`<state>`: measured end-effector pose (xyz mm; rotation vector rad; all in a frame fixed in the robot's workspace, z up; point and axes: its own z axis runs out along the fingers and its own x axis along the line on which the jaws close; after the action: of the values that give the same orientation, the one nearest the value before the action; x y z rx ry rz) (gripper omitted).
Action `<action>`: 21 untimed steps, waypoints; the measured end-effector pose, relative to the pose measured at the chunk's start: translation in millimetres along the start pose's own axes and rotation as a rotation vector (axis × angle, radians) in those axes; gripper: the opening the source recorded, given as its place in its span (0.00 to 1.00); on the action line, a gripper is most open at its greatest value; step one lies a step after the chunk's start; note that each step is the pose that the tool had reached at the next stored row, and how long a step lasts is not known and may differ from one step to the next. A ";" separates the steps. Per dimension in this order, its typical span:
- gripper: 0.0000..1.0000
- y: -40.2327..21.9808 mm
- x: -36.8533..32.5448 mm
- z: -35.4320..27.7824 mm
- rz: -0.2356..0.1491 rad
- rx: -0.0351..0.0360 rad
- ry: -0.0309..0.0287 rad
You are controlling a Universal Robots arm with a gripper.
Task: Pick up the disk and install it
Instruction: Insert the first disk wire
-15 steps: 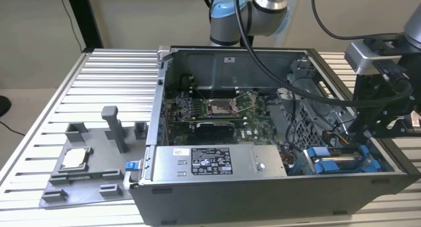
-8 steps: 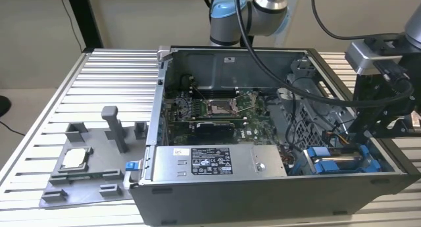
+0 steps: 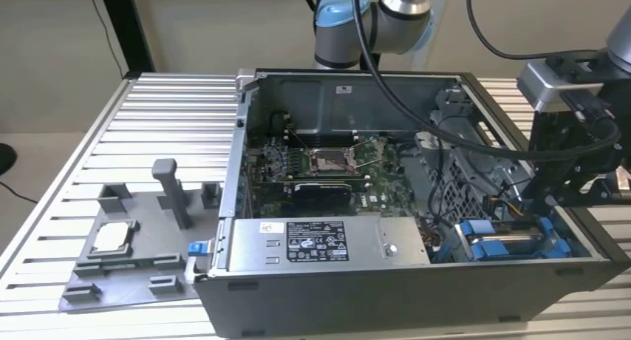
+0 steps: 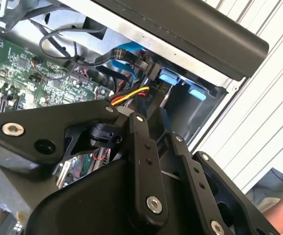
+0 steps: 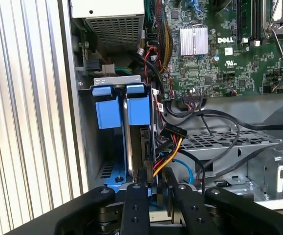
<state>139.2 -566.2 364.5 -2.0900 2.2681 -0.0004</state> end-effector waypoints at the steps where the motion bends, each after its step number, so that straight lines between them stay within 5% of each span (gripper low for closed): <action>1: 1.00 0.0 0.0 0.0 0.000 -0.0002 0.0000; 10: 1.00 -18.0 -1.4 1.1 0.001 -0.0102 -0.0006; 11: 1.00 -18.6 -1.4 1.2 0.002 -0.0185 0.0003; 14: 1.00 -22.7 -1.8 1.6 0.004 -0.0688 0.0046; 15: 1.00 -25.2 -1.9 2.1 0.004 -0.0770 0.0044; 21: 1.00 -37.4 -2.9 5.0 0.005 -0.0936 -0.0165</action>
<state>176.9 -566.3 361.1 -2.1201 2.3069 0.1251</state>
